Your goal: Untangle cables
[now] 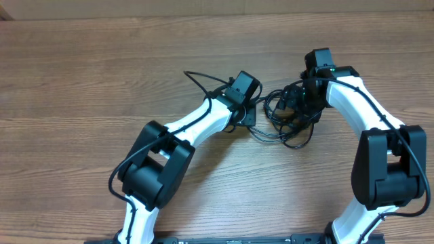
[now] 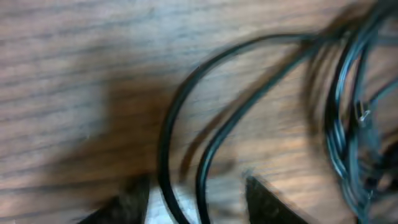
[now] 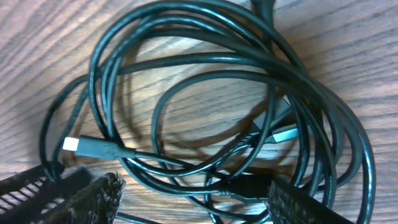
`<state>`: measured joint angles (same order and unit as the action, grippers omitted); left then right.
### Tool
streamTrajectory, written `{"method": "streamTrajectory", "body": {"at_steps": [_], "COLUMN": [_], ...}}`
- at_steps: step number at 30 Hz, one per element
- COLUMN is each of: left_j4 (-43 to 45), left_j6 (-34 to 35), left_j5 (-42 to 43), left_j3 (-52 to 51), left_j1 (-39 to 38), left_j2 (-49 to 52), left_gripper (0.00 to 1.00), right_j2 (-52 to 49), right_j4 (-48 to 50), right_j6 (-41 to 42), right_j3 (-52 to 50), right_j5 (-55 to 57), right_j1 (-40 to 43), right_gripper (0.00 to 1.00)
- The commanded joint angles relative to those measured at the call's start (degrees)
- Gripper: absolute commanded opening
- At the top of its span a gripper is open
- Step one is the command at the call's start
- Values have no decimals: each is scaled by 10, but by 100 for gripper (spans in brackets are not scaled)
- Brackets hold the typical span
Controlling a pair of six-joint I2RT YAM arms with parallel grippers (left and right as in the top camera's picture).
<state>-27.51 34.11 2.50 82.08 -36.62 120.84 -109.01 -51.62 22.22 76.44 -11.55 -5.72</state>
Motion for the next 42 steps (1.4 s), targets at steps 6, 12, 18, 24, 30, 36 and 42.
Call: {"method": "streamTrajectory", "body": {"at_steps": [6, 12, 18, 24, 30, 36, 42], "left_j4": [-89, -213, -291, -314, -382, -490, -571], "left_j6": [-27, -130, -181, -220, -234, -234, -234], "left_j5": [-13, 20, 20, 19, -14, -44, -51], "left_j3": [33, 142, 243, 274, 346, 490, 612], "left_j1": [29, 49, 51, 51, 58, 89, 133], "left_j2": [8, -13, -13, -13, -14, -14, -16], "left_gripper": [4, 4, 4, 4, 4, 4, 4], "right_j2": [12, 12, 12, 12, 10, -24, -59], "right_j4": [41, 84, 138, 115, 71, 72, 73], "right_j6": [-39, -46, -48, -80, -85, -46, -42], "right_j3": [-40, -57, -89, -59, -37, -45, -45], "right_j5": [10, 10, 24, 117, 242, 312, 341], "right_j1": [2, 1, -7, -7, -9, -9, 2], "right_gripper": [79, 79, 78, 78, 82, 93, 96]}}
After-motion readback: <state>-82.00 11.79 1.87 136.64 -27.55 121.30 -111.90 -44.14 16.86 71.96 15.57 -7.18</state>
